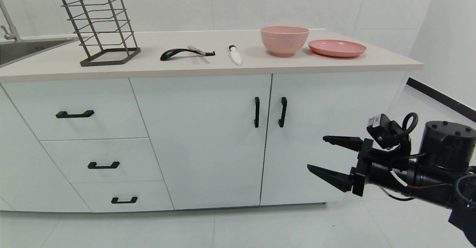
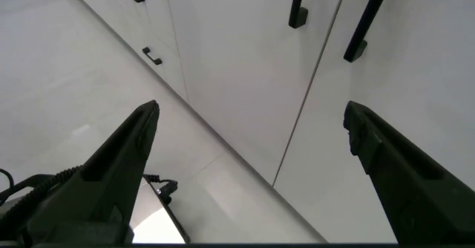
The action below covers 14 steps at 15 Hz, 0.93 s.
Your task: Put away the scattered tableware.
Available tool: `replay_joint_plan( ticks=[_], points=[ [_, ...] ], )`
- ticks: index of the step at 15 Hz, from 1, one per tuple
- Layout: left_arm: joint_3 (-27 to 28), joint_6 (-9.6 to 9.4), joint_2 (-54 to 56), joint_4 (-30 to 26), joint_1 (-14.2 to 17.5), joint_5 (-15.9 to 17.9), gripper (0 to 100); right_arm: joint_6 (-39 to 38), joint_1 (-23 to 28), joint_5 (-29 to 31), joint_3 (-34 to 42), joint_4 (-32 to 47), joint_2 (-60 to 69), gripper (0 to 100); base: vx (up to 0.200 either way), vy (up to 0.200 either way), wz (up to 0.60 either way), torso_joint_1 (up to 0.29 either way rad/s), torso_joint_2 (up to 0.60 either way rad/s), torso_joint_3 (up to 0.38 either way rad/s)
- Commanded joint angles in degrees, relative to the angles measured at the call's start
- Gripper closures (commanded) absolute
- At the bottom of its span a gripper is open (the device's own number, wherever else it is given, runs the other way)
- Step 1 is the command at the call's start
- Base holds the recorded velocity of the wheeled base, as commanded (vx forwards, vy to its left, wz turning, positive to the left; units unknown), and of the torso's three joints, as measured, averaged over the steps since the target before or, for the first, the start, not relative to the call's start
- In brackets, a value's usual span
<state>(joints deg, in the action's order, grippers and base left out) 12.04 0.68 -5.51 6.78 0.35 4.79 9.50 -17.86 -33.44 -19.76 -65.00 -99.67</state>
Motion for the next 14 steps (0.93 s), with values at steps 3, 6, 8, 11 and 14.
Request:
replay_joint_plan(
  ticks=[3,6,8,11,14],
  points=[
    [2.8,-1.56,-11.4,0.1,-2.8,5.2,0,-0.1,-0.2,-0.3,2.4,-2.8,1.7,0,0.000,0.000,0.00,0.000,0.00,0.000],
    [2.8,-3.23,-16.0,-0.1,-4.8,7.4,0,0.0,-0.4,-0.8,3.8,-2.8,4.3,0,0.000,0.000,0.00,0.000,0.00,0.000],
    [3.4,-5.17,-20.1,-0.8,-9.8,7.7,0,0.1,-0.4,-1.0,6.1,-2.8,6.9,0,0.000,0.000,0.00,0.000,0.00,0.000],
    [7.6,-11.41,-25.7,-3.4,-9.2,7.5,0,0.2,-0.4,-1.1,8.2,-2.9,9.2,0,0.000,0.000,0.00,0.000,0.00,0.000],
    [11.2,-16.06,-31.3,-3.0,-10.0,7.9,0,0.3,-0.5,-1.1,8.8,-2.9,10.3,0,0.000,0.000,0.00,0.000,0.00,0.000]
  ],
)
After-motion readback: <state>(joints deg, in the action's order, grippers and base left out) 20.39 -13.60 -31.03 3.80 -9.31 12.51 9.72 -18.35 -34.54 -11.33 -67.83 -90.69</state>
